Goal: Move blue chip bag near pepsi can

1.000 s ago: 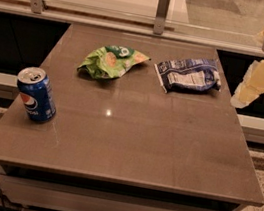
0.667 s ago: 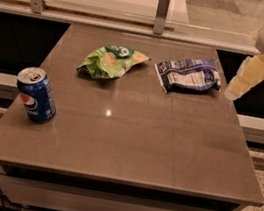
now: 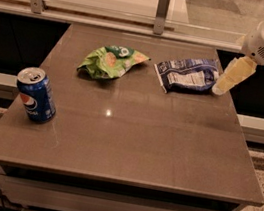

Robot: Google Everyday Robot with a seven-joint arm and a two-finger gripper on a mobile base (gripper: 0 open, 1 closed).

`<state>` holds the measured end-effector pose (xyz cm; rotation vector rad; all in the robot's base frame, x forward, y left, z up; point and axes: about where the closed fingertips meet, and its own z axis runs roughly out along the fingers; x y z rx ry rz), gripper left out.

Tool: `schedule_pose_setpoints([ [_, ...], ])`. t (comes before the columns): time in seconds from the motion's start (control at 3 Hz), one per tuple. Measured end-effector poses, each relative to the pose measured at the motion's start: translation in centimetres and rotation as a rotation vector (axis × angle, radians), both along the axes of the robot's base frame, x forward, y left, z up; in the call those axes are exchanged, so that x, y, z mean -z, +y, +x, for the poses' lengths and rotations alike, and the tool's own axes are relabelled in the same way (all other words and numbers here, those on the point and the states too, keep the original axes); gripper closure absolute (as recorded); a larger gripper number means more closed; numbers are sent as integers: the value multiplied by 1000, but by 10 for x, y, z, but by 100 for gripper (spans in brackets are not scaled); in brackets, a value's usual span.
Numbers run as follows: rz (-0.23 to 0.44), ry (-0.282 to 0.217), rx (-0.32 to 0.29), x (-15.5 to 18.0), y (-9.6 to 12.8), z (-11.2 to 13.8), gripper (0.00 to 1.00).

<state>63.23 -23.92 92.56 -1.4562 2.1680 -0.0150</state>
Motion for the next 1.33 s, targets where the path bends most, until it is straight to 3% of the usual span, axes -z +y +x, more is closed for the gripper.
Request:
schedule_pose_setpoints([
  [0.67, 117, -38, 23, 43, 11, 52, 0],
  [1.33, 117, -14, 14, 54, 19, 60, 0],
])
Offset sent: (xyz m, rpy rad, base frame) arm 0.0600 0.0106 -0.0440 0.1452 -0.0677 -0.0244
